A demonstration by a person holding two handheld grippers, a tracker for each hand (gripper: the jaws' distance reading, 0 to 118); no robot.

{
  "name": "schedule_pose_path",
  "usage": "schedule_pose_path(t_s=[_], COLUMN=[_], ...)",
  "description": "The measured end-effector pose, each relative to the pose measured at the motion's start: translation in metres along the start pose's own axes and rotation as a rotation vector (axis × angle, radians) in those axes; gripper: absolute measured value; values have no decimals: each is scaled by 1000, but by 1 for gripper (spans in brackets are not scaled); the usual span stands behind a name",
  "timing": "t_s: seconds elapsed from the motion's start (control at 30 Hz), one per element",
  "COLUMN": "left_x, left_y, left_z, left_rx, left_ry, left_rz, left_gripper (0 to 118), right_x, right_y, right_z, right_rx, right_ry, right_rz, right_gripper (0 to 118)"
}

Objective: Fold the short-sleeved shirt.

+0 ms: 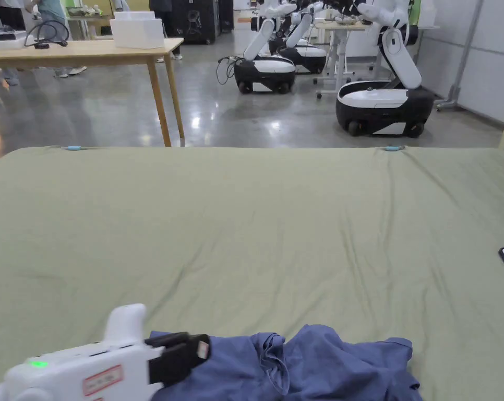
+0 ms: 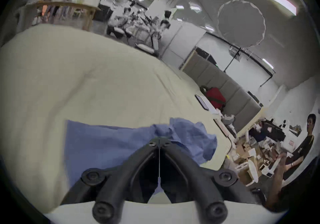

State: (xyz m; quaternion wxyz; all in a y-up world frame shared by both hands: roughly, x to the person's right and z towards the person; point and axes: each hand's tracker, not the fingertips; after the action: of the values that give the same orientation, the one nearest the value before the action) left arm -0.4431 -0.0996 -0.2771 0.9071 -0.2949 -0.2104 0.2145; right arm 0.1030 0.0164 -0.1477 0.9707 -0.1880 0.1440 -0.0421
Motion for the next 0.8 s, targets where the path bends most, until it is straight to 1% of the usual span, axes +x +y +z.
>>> schedule_pose_path(t_s=[0.17, 0.2, 0.27, 0.33, 0.43, 0.5, 0.53, 0.57, 0.6, 0.63, 0.7, 0.8], left_x=[-42, -33, -39, -41, -42, -42, -43, -50, -58, -62, -69, -88], left_y=[-7, -9, -15, -18, -20, -19, -18, -18, -18, -18, -18, -19], left_z=[72, 79, 86, 84, 72, 58, 50, 40, 28, 21, 9, -11], left_rx=[70, 69, 72, 62, 49, 30, 15, 11, -31, -23, -32, -65], left_ry=[71, 84, 133, 142, 103, 71, 51, 59, 57, 41, -14, -22], left_rz=[28, 37, 57, 63, 90, 110, 117, 123, 135, 134, 159, 215], left_gripper=[0, 0, 0, 0, 0, 14, 37, 71, 100, 116, 116, 116], right_x=[-6, -6, -9, -13, -18, -20, -21, -23, -25, -26, -29, -31], right_y=[7, 8, 11, 14, 20, 24, 25, 26, 26, 26, 24, 21], right_z=[-5, -6, -10, -13, -16, -16, -15, -14, -13, -11, -8, -4], right_rx=[21, 24, 38, 68, 91, 92, 97, 100, 100, 96, 89, 77], right_ry=[-4, 1, -1, -55, -66, -52, -40, -33, -23, -12, 5, -7], right_rz=[41, 41, 38, 42, 71, 76, 76, 75, 73, 73, 75, 85], right_gripper=[0, 0, 0, 0, 0, 0, 0, 0, 0, 0, 0, 0])
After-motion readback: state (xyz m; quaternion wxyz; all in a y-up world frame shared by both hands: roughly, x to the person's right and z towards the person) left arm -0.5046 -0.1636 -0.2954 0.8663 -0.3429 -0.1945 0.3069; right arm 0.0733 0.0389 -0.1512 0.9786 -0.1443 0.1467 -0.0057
